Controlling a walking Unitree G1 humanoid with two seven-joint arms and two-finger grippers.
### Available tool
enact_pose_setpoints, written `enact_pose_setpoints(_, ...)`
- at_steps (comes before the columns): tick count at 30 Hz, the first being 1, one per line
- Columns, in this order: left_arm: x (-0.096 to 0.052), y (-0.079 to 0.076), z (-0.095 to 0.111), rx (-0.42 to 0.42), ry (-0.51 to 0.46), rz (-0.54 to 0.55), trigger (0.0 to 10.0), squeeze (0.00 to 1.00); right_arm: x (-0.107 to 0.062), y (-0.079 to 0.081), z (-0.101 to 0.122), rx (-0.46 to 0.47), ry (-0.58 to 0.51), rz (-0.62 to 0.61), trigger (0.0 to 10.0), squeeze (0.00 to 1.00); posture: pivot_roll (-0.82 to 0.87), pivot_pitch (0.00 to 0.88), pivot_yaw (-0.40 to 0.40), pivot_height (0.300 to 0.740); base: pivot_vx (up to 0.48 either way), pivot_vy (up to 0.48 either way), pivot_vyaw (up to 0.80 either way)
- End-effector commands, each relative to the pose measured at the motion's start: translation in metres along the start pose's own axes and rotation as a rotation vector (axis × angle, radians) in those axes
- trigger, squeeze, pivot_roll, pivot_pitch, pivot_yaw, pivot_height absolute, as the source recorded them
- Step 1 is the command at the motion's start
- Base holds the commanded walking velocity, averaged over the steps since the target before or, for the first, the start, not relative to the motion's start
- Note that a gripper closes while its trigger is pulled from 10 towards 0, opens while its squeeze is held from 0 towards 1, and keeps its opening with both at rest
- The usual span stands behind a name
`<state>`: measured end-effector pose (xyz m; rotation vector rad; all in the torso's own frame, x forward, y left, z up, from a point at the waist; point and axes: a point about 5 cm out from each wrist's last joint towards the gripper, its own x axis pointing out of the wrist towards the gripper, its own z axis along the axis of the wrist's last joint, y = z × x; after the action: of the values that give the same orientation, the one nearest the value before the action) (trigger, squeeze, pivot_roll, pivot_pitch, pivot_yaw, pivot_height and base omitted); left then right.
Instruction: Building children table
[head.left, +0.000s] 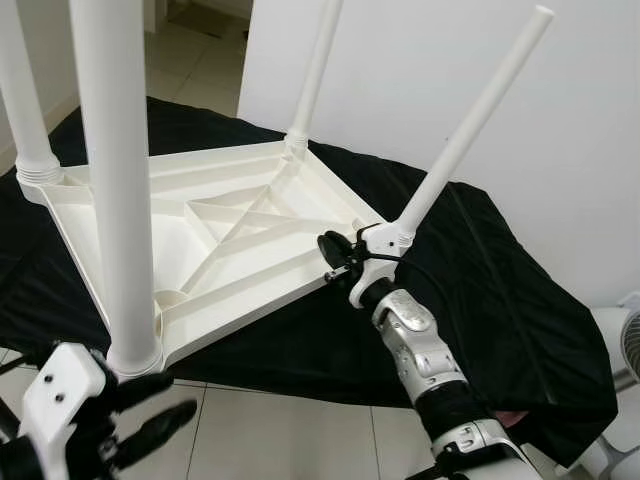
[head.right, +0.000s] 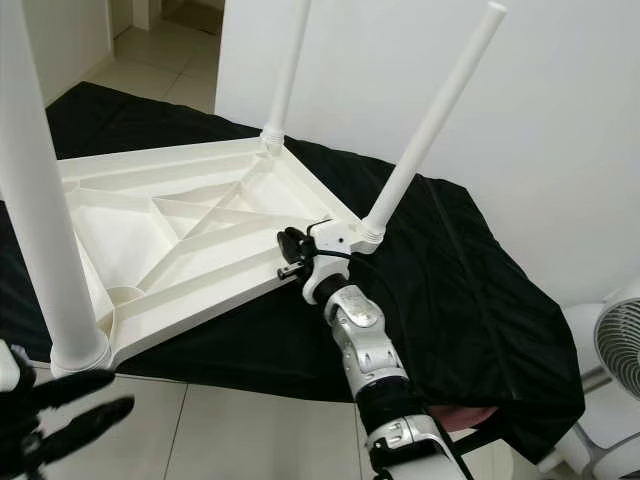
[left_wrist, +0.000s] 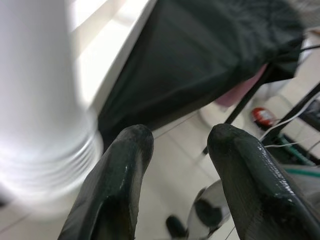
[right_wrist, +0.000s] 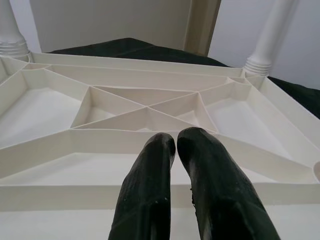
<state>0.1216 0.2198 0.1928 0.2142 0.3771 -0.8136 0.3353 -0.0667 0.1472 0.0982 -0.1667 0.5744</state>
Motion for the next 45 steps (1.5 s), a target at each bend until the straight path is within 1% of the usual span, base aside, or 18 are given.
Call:
enact_pose_setpoints(1,0.000,-0.005,0.004,0.018,-0.008,-0.036,10.0,0.00,-0.003,-0.007,-0.002,-0.007,0.008,-0.015,10.0,0.00,0.34,0.006,-0.276,0.740,0.000,0.000,0.00)
enact_pose_setpoints(3,-0.008,-0.001,0.004,0.021,0.020,0.003,10.0,0.00,0.000,-0.005,-0.003,-0.003,0.008,-0.004,10.0,0.00,0.35,0.012,-0.286,0.740,0.000,0.000,0.00)
enact_pose_setpoints(4,-0.021,0.004,0.003,0.031,0.059,0.054,10.0,0.00,0.003,-0.002,-0.004,0.001,0.008,0.014,10.0,0.00,0.36,0.021,-0.298,0.740,0.000,0.000,0.00)
enact_pose_setpoints(7,-0.031,0.009,0.003,0.039,0.090,0.097,10.0,0.00,0.005,0.000,-0.004,0.004,0.009,0.027,10.0,0.00,0.37,0.023,-0.302,0.740,0.000,0.000,0.00)
enact_pose_setpoints(8,-0.046,0.022,0.002,0.071,0.126,0.188,10.0,0.00,0.007,0.002,-0.005,0.005,0.010,0.042,10.0,0.00,0.37,0.026,-0.305,0.740,0.000,0.000,0.00)
enact_pose_setpoints(10,-0.046,0.022,0.002,0.071,0.126,0.188,10.0,0.00,0.007,0.002,-0.005,0.005,0.010,0.042,10.0,0.00,0.37,0.026,-0.305,0.740,0.000,0.000,0.00)
enact_pose_setpoints(12,-0.052,0.044,0.004,0.119,0.104,0.341,10.0,0.00,0.007,0.003,-0.006,0.005,0.009,0.045,10.0,0.00,0.36,0.026,-0.303,0.740,0.000,0.000,0.00)
enact_pose_setpoints(13,-0.052,0.044,0.004,0.119,0.104,0.341,10.0,0.00,0.007,0.003,-0.006,0.005,0.009,0.045,10.0,0.00,0.36,0.026,-0.303,0.740,0.000,0.000,0.00)
enact_pose_setpoints(15,-0.045,0.063,0.012,0.161,0.018,0.473,10.0,0.00,0.006,0.003,-0.007,0.007,0.009,0.043,10.0,0.00,0.35,0.022,-0.297,0.740,0.000,0.000,0.00)
enact_pose_setpoints(18,-0.042,0.068,0.014,0.159,-0.013,0.509,10.0,0.00,0.005,0.003,-0.008,0.008,0.009,0.042,10.0,0.00,0.35,0.020,-0.294,0.740,0.000,0.000,0.00)
enact_pose_setpoints(19,-0.035,0.078,0.020,0.187,-0.074,0.592,10.0,0.00,0.003,0.004,-0.009,0.010,0.009,0.039,10.0,0.00,0.33,0.010,-0.276,0.740,0.000,0.000,0.00)
enact_pose_setpoints(24,-0.029,0.087,0.024,0.196,-0.118,0.666,10.0,0.00,0.001,0.003,-0.011,0.010,0.009,0.035,10.0,0.00,0.33,0.002,-0.266,0.740,0.000,0.000,0.00)
enact_pose_setpoints(25,-0.008,0.088,0.032,0.161,-0.225,0.668,10.0,0.00,-0.001,0.002,-0.013,0.013,0.006,0.002,10.0,0.00,0.31,0.000,-0.252,0.740,0.000,0.000,0.00)
enact_pose_setpoints(27,-0.008,0.088,0.032,0.161,-0.225,0.668,10.0,0.00,-0.001,0.002,-0.013,0.013,0.006,0.002,10.0,0.00,0.31,0.000,-0.252,0.740,0.000,0.000,0.00)
enact_pose_setpoints(31,0.030,0.082,0.045,0.105,-0.366,0.570,10.0,0.00,0.000,0.001,-0.013,0.004,-0.001,-0.057,10.0,0.00,0.29,0.000,-0.234,0.740,0.000,0.000,0.00)
enact_pose_setpoints(36,0.047,0.078,0.053,0.081,-0.416,0.511,10.0,0.00,0.001,-0.004,-0.016,-0.021,0.021,-0.123,10.0,0.00,0.27,0.000,-0.215,0.740,0.000,0.000,0.00)
enact_pose_setpoints(38,0.074,0.068,0.067,0.047,-0.485,0.410,10.0,0.00,-0.003,-0.018,-0.019,-0.059,0.061,-0.253,10.0,0.00,0.24,0.000,-0.192,0.740,0.000,0.000,0.00)
enact_pose_setpoints(45,0.096,0.052,0.079,0.040,-0.523,0.287,10.0,0.00,-0.009,-0.035,-0.020,-0.091,0.086,-0.379,10.0,0.00,0.20,0.000,-0.154,0.740,0.000,0.000,0.00)
